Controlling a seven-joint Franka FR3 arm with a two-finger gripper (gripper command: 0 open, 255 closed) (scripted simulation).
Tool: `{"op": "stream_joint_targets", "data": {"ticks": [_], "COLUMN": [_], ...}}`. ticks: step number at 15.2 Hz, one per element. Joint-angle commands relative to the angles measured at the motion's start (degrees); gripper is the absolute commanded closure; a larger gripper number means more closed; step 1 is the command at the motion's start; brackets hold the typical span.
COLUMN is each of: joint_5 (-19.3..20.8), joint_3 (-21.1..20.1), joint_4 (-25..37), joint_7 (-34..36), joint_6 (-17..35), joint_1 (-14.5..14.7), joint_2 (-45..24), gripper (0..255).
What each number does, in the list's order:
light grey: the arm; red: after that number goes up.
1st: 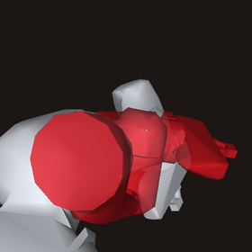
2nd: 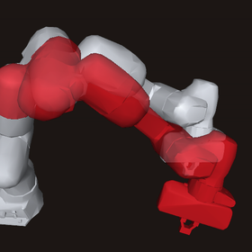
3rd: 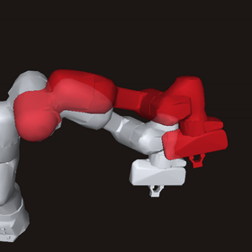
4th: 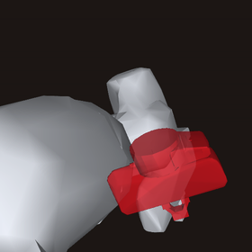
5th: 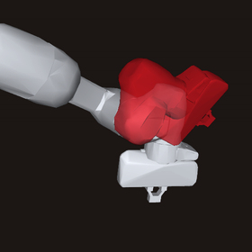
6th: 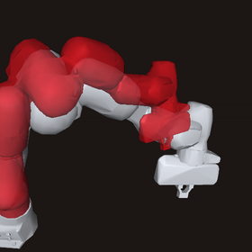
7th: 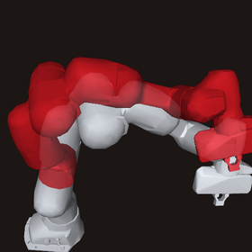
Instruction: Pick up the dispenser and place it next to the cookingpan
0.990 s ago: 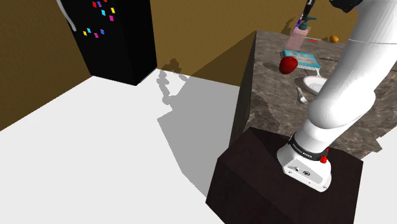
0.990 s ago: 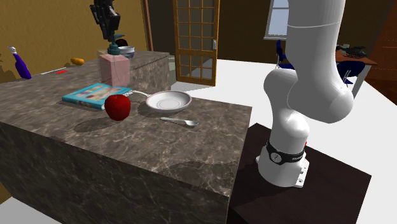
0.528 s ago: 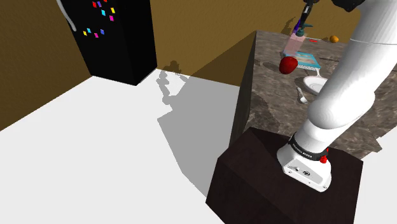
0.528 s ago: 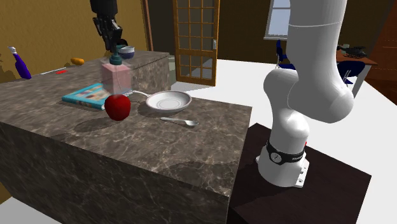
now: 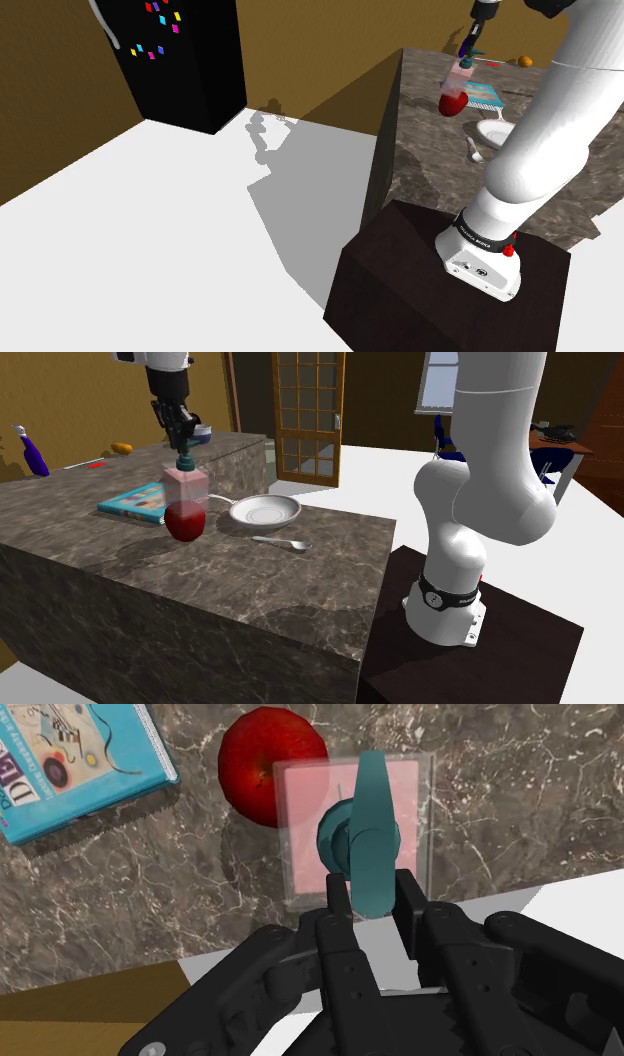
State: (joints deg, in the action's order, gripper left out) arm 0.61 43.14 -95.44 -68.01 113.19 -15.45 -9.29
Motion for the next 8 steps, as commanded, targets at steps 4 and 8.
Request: {"op": "stream_joint_targets", "data": {"ticks": [4,8], "joint_5": [-0.1,-0.4], "joint_3": [-0.1,-0.2], "joint_4": [-3.7,-6.3], "joint_7": [0.2,0.2], "joint_6": [3.9,6.9], "joint_1": [0.1,0.0], "joint_2": [-0.2,-0.7], "gripper": [255,255]}}
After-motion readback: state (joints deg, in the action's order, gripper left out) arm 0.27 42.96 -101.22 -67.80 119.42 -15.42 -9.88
